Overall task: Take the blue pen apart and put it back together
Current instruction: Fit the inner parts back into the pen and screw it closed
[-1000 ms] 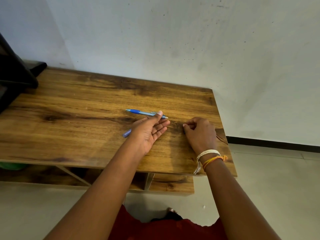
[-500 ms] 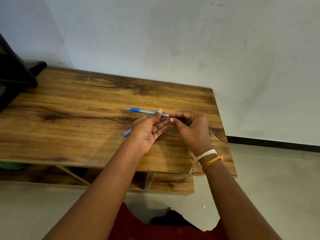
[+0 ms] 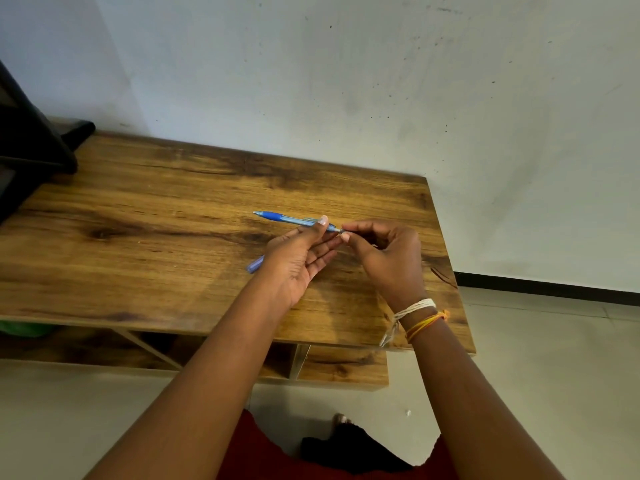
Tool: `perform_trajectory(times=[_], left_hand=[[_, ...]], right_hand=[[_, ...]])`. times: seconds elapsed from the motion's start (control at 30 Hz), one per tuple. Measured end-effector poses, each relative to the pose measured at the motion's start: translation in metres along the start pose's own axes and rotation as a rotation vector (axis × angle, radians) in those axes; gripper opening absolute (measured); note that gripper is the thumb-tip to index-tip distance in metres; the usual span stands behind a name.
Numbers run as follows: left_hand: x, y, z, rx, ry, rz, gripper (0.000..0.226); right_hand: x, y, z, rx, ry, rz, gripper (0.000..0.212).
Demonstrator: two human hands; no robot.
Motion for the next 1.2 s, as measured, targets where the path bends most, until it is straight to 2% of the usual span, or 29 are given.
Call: perform_trajectory(times=[0.33, 0.5, 0.6, 0.7, 1.2], left_hand=[[-0.005, -0.003, 0.000, -0.021, 0.017, -0.061, 0.008], [-0.005, -0.006, 0.001, -0.049, 0.028, -0.015, 0.009], [-0.005, -0.007, 0.001, -0.042, 0.017, 0.025, 0.008], [-0.002, -0.006, 0.000, -0.035, -0.006, 0.050, 0.010], [-0.002, -0.006, 0.003, -0.020, -0.032, 0.038, 0.007]], right_hand=[[0.005, 0.003, -0.001, 0.016, -0.033, -0.013, 0.014], [0.008, 0.003, -0.001, 0.034, -0.068, -0.116, 0.010], [0.010, -0.006, 0.000, -0.019, -0.122, -0.285, 0.009], [0.008, -0.015, 0.001, -0.074, -0.154, -0.402, 0.016], [0.010, -0.029, 0.006, -0.089, -0.211, -0.500, 0.019]])
Point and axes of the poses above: each hand's wrist, its own z-axis away from the middle knuckle, its own y-axis out of the back of the hand, x = y × z, the point moved 10 cm from there along -z, towards the middle knuckle, and after that the axes turned 14 degrees about z, right-handed, at the moved point
